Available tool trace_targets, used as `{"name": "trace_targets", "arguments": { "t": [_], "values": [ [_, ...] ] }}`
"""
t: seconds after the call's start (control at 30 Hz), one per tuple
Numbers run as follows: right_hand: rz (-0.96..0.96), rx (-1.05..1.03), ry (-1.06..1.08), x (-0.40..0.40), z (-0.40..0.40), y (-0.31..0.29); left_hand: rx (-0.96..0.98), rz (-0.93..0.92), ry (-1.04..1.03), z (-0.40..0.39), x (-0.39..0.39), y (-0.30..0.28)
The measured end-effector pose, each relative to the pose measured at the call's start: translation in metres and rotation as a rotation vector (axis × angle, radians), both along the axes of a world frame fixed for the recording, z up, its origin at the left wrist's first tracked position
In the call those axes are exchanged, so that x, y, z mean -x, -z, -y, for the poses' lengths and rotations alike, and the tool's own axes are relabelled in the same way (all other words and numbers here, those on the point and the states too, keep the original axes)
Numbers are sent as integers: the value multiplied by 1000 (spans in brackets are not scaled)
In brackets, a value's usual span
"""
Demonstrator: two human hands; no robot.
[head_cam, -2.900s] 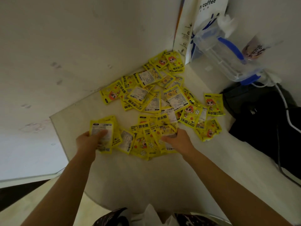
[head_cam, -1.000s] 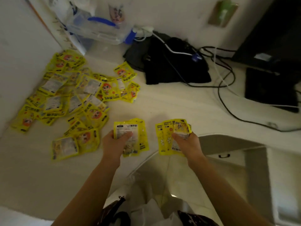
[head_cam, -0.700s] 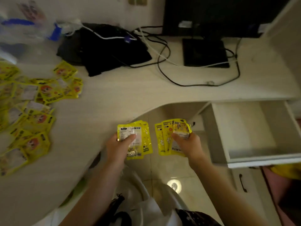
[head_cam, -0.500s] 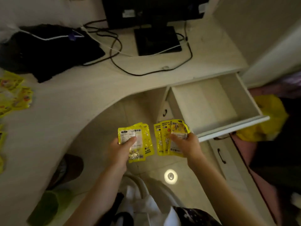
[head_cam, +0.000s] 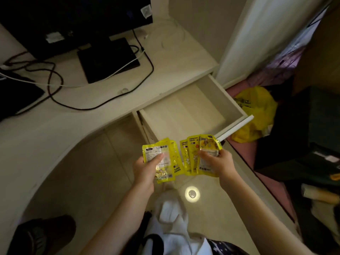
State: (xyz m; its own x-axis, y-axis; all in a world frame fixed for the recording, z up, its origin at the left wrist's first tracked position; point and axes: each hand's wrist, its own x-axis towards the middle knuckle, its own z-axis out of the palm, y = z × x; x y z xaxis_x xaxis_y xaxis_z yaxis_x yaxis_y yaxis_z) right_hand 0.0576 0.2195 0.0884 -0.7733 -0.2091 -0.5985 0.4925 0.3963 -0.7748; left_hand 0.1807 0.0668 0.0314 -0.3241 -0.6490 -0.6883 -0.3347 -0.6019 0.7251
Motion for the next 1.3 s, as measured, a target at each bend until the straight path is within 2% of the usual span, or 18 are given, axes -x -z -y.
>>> {"name": "trace_targets", "arguments": {
  "t": [0.43,0.77,1.07,1.3],
  "values": [
    [10,-115,-145,140,31,22,-48,87,-22,30,122,14],
    [62,-189,-445,221,35,68,-11,229,-141,-11,170,44],
    [132,-221,-710,233,69,136,-35,394,-246,-16,185,101],
    [186,-267,-705,224,91,186,-92,412,-305,-9,188,142]
  ]
}}
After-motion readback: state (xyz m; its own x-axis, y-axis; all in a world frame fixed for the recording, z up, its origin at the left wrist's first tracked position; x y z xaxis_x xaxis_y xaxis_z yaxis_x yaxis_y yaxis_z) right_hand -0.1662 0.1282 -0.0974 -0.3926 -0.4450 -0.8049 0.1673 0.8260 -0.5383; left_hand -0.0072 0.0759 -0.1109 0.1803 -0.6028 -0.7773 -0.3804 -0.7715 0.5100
